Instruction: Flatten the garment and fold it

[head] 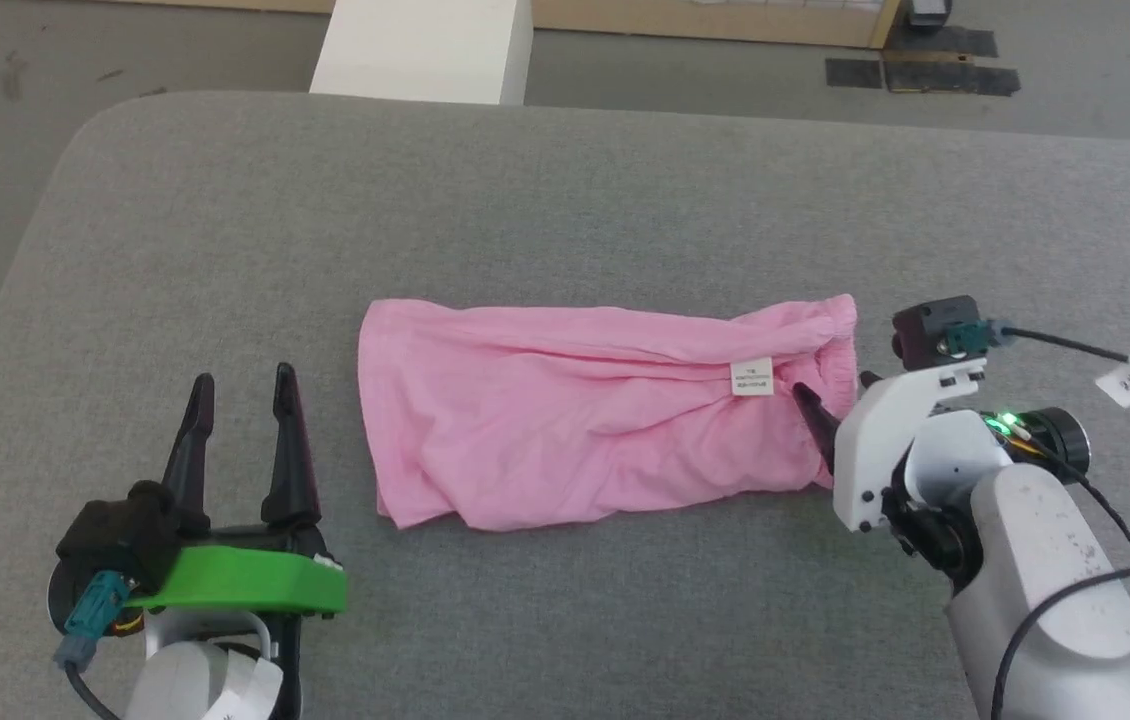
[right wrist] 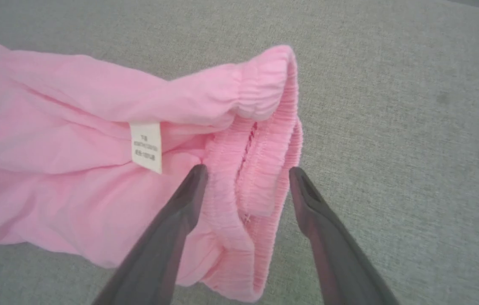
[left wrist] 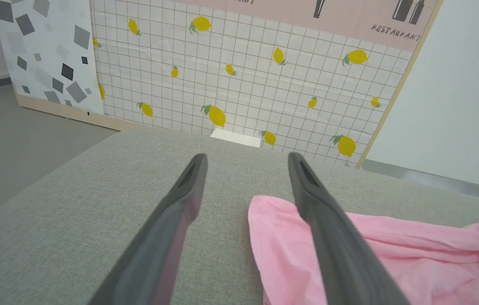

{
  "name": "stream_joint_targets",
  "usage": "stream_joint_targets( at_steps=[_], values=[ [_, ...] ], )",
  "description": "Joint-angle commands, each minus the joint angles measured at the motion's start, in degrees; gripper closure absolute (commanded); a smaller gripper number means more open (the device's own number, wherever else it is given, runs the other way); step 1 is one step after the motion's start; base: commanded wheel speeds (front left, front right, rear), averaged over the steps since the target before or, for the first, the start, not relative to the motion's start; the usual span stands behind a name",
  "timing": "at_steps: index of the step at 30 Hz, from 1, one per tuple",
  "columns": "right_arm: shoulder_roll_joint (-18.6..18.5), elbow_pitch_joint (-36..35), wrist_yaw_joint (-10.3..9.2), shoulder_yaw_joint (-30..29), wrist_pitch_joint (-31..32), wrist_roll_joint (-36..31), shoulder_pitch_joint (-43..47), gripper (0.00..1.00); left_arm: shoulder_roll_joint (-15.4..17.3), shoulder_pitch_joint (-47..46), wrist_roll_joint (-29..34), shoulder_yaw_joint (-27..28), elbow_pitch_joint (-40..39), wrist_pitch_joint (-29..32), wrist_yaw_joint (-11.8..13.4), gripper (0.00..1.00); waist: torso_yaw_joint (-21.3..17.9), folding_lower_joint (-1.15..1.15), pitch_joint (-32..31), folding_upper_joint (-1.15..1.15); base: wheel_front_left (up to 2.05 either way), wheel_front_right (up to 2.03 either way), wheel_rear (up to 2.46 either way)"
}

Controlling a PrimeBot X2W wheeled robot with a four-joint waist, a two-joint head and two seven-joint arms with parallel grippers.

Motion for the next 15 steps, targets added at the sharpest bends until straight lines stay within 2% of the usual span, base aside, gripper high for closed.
stream_joint_targets(
  at_steps=[1, 8, 13, 15],
  values=[
    [0.04, 1.15, -0.09, -0.21, 0.92, -1.07, -1.55, 0.0, -0.25, -0.32, 0.76, 0.13, -0.44, -0.21, -0.45, 0.0, 0.65, 0.0, 0.71, 0.0, 0.0, 0.0, 0.0],
    [0.04, 6.59, -0.09, -2.64, 6.92, -4.59, -3.61, 0.0, -0.34, -0.6, -0.66, -1.34, -0.3, -0.21, -0.42, 0.0, 1.87, 0.0, 1.61, 0.0, 0.0, 0.0, 0.0],
    [0.04, 9.95, -0.09, -3.49, 10.65, -2.44, -3.46, 0.0, -0.35, -0.76, -1.12, -2.17, -0.19, -0.21, -0.11, 0.0, 2.52, 0.0, 1.97, 0.0, 0.0, 0.0, 0.0],
    [0.04, 11.13, -0.09, -2.89, 11.77, 0.43, -3.53, 0.0, -0.35, -0.79, -1.06, -2.35, -0.06, -0.21, -0.03, 0.0, 2.72, 0.0, 1.98, 0.0, 0.0, 0.0, 0.0]
  ],
)
